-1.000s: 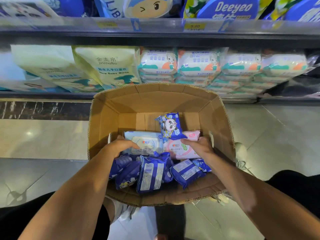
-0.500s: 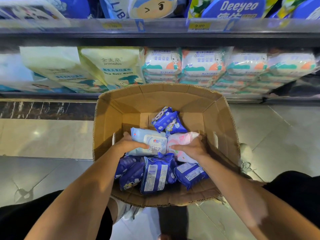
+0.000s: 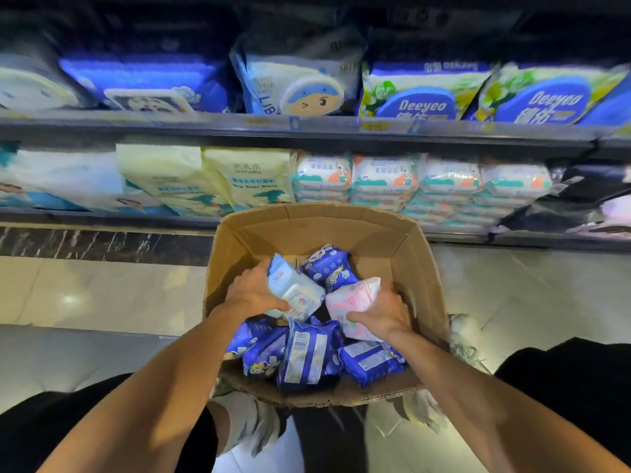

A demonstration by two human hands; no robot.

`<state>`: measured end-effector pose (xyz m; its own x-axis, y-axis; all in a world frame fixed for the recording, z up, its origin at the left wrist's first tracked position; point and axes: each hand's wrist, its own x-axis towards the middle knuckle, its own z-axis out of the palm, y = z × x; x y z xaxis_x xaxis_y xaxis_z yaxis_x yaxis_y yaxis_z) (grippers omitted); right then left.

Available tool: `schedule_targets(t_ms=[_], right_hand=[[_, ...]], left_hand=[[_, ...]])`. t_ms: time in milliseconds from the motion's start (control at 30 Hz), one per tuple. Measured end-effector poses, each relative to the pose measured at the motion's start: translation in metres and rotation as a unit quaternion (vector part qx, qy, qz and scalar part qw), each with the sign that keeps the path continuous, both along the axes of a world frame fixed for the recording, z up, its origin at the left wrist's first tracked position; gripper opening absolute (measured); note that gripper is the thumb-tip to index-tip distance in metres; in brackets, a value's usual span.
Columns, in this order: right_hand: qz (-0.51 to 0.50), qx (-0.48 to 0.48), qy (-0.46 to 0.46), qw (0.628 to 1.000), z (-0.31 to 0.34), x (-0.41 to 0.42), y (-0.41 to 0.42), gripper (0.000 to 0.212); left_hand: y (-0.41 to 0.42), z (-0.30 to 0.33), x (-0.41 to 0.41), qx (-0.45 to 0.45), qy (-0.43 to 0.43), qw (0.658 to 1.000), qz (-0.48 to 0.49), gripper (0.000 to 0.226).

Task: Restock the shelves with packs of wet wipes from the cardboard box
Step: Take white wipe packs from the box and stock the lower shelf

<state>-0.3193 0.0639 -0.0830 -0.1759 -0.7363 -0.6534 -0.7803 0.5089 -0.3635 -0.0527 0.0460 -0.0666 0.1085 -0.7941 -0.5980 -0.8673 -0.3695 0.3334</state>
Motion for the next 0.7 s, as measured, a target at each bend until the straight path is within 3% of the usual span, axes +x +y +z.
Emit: schedule_targets(t_ms=[100, 200, 400, 700], right_hand=[[0.026, -0.044, -0.013, 0.999, 0.043, -0.013, -0.005, 0.096], [0.028, -0.1, -0.047, 0.994, 0.094, -0.02, -0.008, 0.094], [0.037, -0.232, -0.122, 0.964, 0.189, -0.018, -0.018, 0.09], [-0.013, -0.41, -0.247, 0.878, 0.302, 0.002, 0.0, 0.065]], left_hand=[[0.006, 0.034, 0.014, -0.044, 0.031, 0.998, 0.027, 0.1], [0.019, 0.073, 0.023, -0.113, 0.103, 0.985, 0.082, 0.11], [0.041, 0.167, 0.04, -0.24, 0.21, 0.932, 0.172, 0.09], [0.077, 0.295, 0.061, -0.405, 0.297, 0.837, 0.216, 0.075]])
